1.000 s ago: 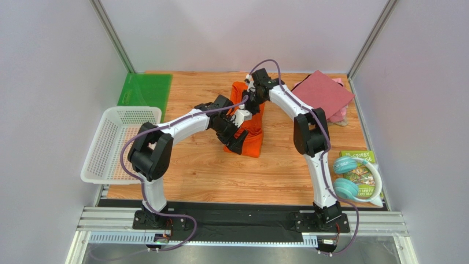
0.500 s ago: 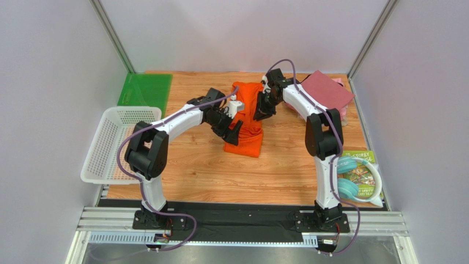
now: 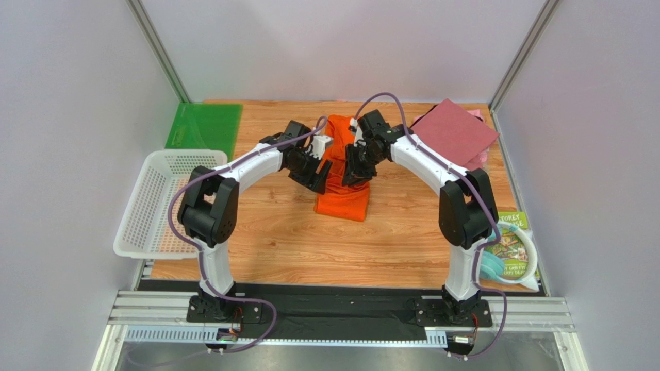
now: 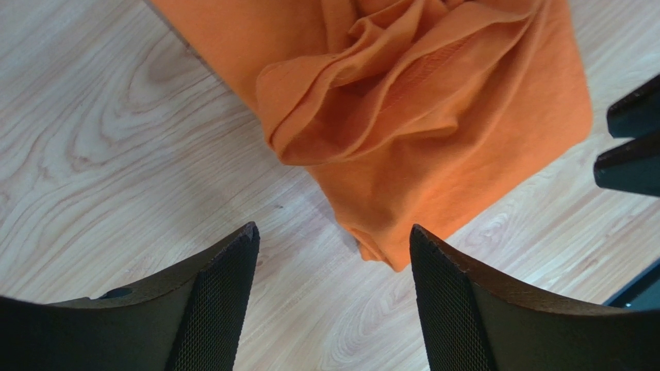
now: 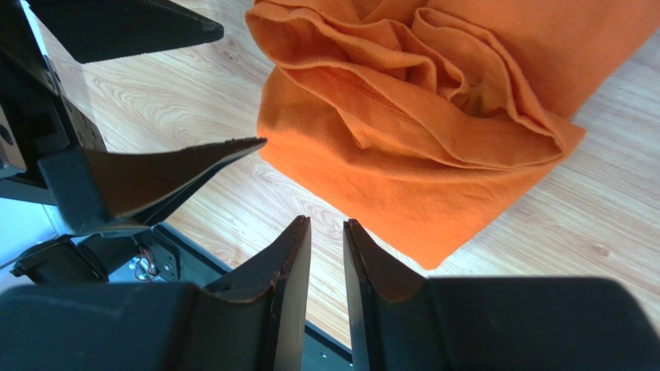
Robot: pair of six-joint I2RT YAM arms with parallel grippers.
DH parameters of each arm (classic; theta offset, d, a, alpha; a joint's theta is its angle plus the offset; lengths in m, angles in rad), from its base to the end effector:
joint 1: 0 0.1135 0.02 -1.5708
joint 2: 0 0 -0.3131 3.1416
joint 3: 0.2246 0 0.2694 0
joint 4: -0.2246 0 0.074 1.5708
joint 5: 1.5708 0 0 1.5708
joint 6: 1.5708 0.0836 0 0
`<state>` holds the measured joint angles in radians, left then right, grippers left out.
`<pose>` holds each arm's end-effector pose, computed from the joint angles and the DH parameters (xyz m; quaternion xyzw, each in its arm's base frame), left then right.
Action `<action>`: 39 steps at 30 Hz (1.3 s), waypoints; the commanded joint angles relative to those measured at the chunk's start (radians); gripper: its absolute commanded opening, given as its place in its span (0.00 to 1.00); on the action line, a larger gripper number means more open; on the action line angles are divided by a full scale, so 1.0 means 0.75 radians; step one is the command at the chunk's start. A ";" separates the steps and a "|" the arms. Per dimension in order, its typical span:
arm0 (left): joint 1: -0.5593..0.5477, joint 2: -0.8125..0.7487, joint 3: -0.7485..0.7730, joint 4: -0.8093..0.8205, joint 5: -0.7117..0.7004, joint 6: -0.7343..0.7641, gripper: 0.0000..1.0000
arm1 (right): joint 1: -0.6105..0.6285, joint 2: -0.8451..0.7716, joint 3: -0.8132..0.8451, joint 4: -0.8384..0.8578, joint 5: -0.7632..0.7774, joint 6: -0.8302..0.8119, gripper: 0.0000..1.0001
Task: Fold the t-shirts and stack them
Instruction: Fold the tshirt
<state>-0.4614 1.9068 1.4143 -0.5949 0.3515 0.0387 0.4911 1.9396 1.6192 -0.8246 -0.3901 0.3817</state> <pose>0.3936 -0.2279 0.2028 0.2771 0.9159 -0.2154 0.1948 0.3938 0.2466 0.2420 -0.0933 0.9552 0.2593 0.1078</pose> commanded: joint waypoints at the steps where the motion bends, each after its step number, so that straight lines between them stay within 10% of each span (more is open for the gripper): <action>1: 0.002 0.018 0.035 0.000 -0.047 0.004 0.76 | 0.008 0.044 -0.015 0.058 0.031 0.017 0.27; 27: -0.009 0.307 0.374 -0.156 -0.266 -0.029 0.79 | 0.045 0.138 -0.073 0.152 0.121 0.056 0.22; 39: -0.009 0.245 0.513 -0.235 -0.350 0.034 0.80 | 0.014 0.345 0.228 0.056 0.140 -0.028 0.22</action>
<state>-0.4633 2.1422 1.7260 -0.7357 0.1204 0.0349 0.5156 2.1620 1.7008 -0.7704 -0.2947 0.3935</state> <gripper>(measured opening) 0.797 0.221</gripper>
